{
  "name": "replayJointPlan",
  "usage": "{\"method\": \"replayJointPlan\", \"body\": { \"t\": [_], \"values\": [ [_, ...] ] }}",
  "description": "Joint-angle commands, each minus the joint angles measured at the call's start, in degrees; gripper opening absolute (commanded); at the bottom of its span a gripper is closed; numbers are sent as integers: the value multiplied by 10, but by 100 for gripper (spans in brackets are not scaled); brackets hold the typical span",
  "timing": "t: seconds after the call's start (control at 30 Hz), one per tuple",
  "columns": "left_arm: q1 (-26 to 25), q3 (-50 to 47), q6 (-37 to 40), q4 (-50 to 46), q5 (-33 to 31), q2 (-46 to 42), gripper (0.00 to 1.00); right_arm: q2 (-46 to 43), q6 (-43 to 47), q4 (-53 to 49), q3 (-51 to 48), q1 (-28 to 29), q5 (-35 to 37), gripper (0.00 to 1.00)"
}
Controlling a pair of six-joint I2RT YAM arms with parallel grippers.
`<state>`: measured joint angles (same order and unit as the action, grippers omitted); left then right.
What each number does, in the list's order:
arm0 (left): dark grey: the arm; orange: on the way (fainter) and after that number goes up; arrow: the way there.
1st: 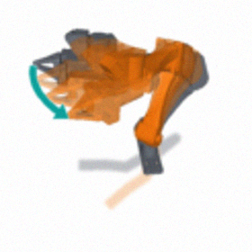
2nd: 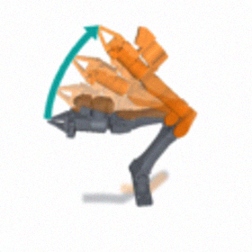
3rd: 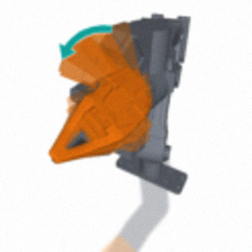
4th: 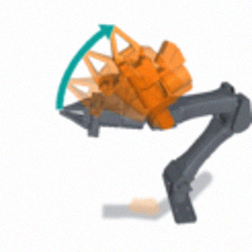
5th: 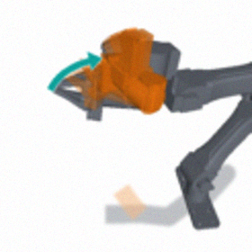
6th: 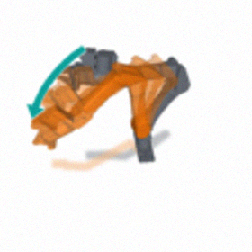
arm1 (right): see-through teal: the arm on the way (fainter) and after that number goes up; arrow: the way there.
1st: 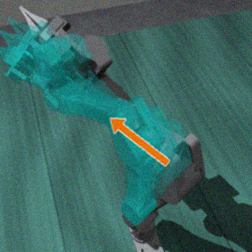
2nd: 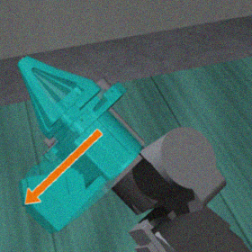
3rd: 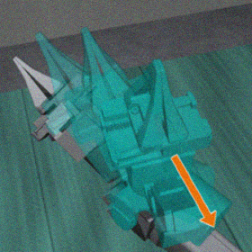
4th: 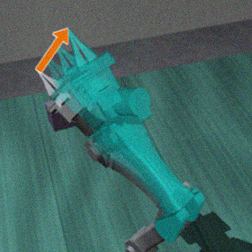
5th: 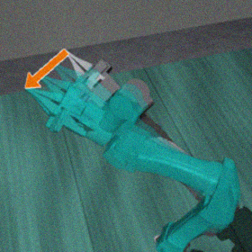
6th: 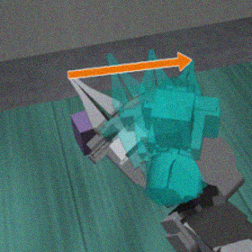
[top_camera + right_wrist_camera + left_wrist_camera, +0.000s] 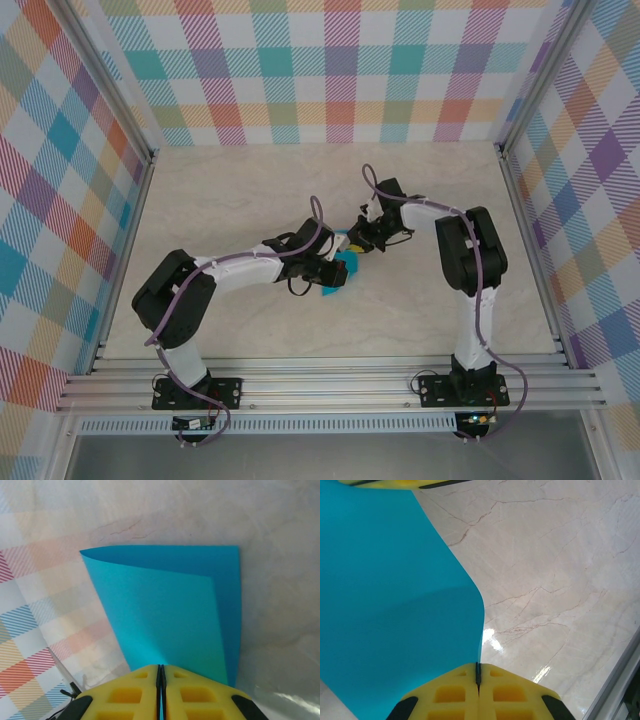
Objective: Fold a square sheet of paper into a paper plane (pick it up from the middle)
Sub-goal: Third fold the triangle at the center of the table.
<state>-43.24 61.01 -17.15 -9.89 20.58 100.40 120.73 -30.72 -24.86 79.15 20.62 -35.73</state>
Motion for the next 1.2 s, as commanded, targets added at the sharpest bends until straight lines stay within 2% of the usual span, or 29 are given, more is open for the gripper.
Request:
{"method": "replayJointPlan", "body": {
  "t": [0.0,0.23,0.53,0.67,1.17],
  "values": [
    [11,-2,-4,4,15,3,0,21,33,-45,22,8,32,11],
    [22,16,-6,-27,-13,25,0,35,65,-71,27,22,78,10],
    [35,33,-10,-40,-46,56,0,36,65,-72,28,24,81,10],
    [36,45,-12,-56,-89,65,0,38,65,-74,29,24,79,10],
    [37,52,0,-91,-123,77,0,39,64,-77,27,26,82,11]
  ]
}}
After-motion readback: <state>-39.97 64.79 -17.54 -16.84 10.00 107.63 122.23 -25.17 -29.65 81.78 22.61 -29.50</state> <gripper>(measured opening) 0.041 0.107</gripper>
